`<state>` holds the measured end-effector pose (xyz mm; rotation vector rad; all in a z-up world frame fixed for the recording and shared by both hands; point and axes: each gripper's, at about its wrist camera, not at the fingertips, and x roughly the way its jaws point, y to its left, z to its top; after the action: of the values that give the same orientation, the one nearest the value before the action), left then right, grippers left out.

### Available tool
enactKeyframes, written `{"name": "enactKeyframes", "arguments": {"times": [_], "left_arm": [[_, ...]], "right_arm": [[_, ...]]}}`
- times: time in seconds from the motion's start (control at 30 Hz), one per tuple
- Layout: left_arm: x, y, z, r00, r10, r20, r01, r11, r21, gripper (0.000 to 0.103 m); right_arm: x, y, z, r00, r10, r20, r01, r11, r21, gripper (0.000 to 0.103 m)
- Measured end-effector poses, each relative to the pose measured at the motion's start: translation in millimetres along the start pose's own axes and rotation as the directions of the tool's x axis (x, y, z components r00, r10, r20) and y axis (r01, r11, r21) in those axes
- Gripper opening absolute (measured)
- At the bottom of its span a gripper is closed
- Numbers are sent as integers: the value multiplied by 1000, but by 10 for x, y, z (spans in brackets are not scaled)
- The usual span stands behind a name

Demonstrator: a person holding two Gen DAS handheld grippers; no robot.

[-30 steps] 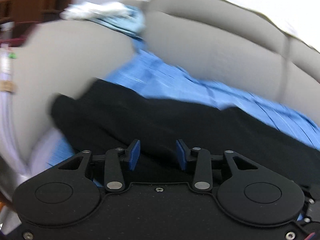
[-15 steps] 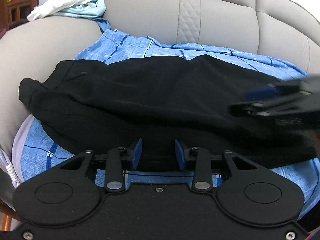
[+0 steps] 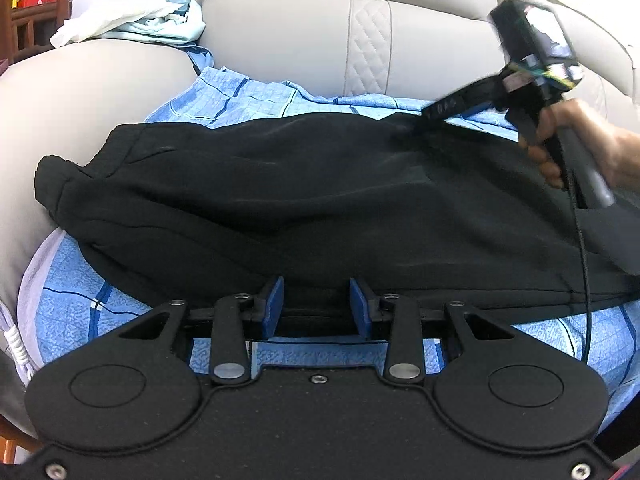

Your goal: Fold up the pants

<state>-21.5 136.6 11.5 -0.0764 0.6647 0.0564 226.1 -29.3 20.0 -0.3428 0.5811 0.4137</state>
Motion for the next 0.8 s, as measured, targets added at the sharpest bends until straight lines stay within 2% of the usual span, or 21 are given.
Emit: {"name": "enactKeyframes", "arguments": {"times": [0.07, 0.13, 0.2, 0.27, 0.3, 0.33, 0.37, 0.4, 0.43, 0.5, 0.53, 0.6, 0.63, 0.7, 0.73, 0.8], "left_arm": [[-6, 8, -11, 1000, -1, 4, 1, 1000, 0, 34], [-9, 12, -19, 1000, -1, 8, 1, 1000, 1, 34], [-19, 17, -30, 1000, -2, 11, 2, 1000, 0, 34], [-27, 30, -39, 1000, -6, 15, 6, 1000, -3, 34], [-30, 35, -44, 1000, -7, 17, 7, 1000, -5, 34], [-33, 39, -49, 1000, -9, 19, 9, 1000, -7, 34], [-37, 51, -53, 1000, -11, 21, 11, 1000, -8, 34], [-38, 58, -60, 1000, -13, 22, 14, 1000, -10, 34], [-42, 73, -65, 1000, -17, 25, 17, 1000, -10, 34], [-47, 85, -72, 999, -22, 29, 22, 1000, -6, 34], [-49, 101, -74, 999, -25, 28, 25, 1000, -4, 34], [-45, 114, -71, 999, -26, 26, 26, 1000, -3, 35], [-46, 123, -70, 999, -28, 24, 28, 1000, -2, 35], [-46, 126, -68, 999, -28, 20, 28, 1000, -4, 35], [-45, 127, -67, 999, -27, 19, 27, 1000, -4, 35], [-42, 120, -55, 1000, -23, 13, 23, 1000, -3, 35]], "right_arm": [[-194, 54, 28, 993, 106, 53, -106, 994, -4, 83], [-386, 230, 44, 958, 273, 92, -268, 961, -62, 83], [-464, 466, 75, 915, 396, 74, -383, 913, -140, 83], [-468, 785, 75, 863, 505, 22, -488, 843, -227, 83], [-431, 914, 68, 848, 529, -2, -511, 819, -261, 83], [-366, 1063, 49, 844, 535, -35, -519, 799, -303, 83], [-273, 1193, 31, 853, 518, -60, -505, 792, -344, 83], [-158, 1307, -8, 880, 470, -70, -457, 796, -398, 85], [-75, 1308, -14, 884, 466, -35, -439, 802, -406, 90], [142, 1180, 109, 887, 461, -30, -448, 843, -297, 97], [288, 1087, 180, 906, 424, -26, -419, 883, -212, 98], [483, 929, 269, 912, 409, -28, -410, 905, -112, 103], [488, 898, 302, 910, 413, -29, -414, 905, -104, 102], [309, 950, 267, 931, 364, 21, -356, 920, -164, 102], [222, 998, 257, 931, 361, 53, -345, 918, -197, 102], [58, 930, 219, 917, 390, 83, -367, 906, -210, 102]]}}
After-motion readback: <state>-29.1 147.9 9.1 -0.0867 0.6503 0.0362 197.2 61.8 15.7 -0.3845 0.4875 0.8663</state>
